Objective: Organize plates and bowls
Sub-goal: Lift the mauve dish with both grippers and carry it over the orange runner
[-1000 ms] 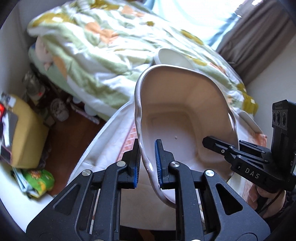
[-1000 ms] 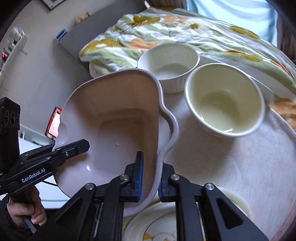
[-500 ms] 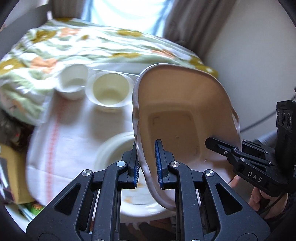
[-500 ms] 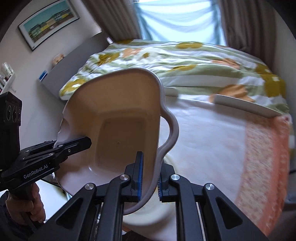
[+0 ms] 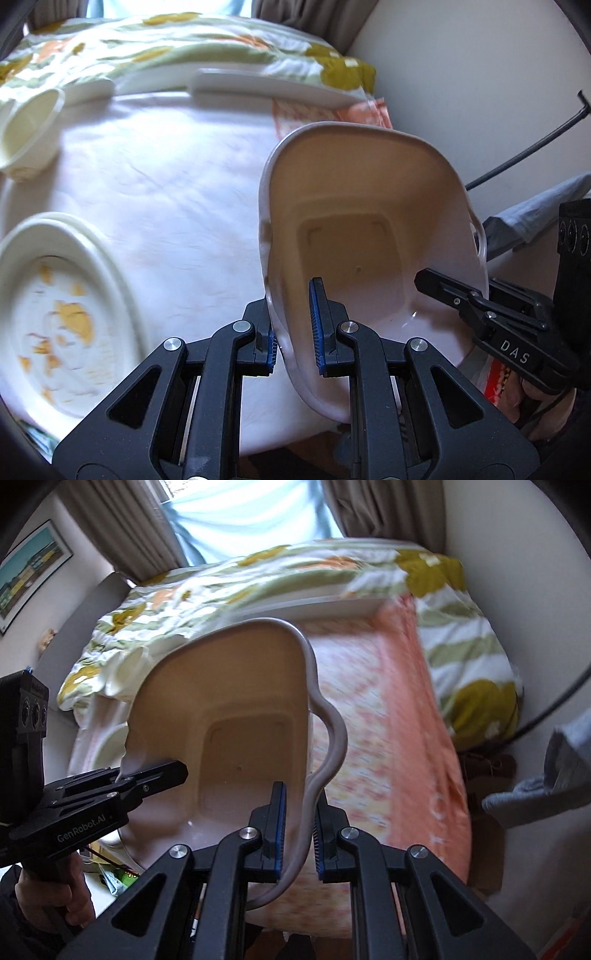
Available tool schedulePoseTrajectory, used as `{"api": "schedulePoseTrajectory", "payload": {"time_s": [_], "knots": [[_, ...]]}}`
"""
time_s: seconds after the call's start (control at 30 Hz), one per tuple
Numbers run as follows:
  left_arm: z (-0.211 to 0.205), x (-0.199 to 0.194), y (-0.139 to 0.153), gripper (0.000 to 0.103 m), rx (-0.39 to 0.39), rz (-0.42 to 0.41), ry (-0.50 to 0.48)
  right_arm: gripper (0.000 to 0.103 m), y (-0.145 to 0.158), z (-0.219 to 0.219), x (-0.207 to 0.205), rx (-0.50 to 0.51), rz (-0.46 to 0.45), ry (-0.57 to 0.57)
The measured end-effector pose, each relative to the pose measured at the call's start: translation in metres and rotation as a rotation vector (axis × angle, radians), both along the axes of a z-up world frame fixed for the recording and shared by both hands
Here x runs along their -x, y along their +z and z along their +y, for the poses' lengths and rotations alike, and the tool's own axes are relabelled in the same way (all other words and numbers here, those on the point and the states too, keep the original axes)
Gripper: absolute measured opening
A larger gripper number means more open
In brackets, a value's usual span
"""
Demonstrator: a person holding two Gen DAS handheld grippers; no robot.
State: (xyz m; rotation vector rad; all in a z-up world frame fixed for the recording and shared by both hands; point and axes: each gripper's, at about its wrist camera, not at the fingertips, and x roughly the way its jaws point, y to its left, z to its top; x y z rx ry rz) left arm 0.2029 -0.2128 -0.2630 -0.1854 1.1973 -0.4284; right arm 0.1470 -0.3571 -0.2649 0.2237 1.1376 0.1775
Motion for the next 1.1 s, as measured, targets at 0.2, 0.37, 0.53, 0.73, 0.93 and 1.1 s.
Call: {"api": "schedulePoseTrajectory", "payload": {"time_s": [0.2,0.37,0.53,0.73,0.93,1.1], "knots": [[-0.033,-0.009,-0.032,0.013,-0.049,0.014,-0.018,0.012,-0.036,-0.029,0.0,-0.015,0.029,-0.03],[-0.044,-0.012,-0.044,0.013,-0.09,0.017,-0.028,0.012,-0.052,-0.039,-0.008,-0.054,0.029,-0.043],[-0.047,-0.014,-0.046,0.013,-0.097,0.005,-0.037,0.012,-0.058,-0.041,-0.009,-0.06,0.033,-0.034],[-0.049,-0.015,-0.046,0.013,-0.115,0.015,-0.034,0.012,-0.062,-0.044,-0.009,-0.065,0.035,-0.032],[-0.052,-0.017,-0.049,0.041,-0.15,0.048,-0.043,0.012,-0.062,-0.049,-0.007,-0.082,0.05,-0.064],[-0.05,-0.013,-0.038,0.096,-0.128,-0.006,-0.042,0.024,-0.061,-0.052,-0.004,-0.089,0.041,-0.078]]}}
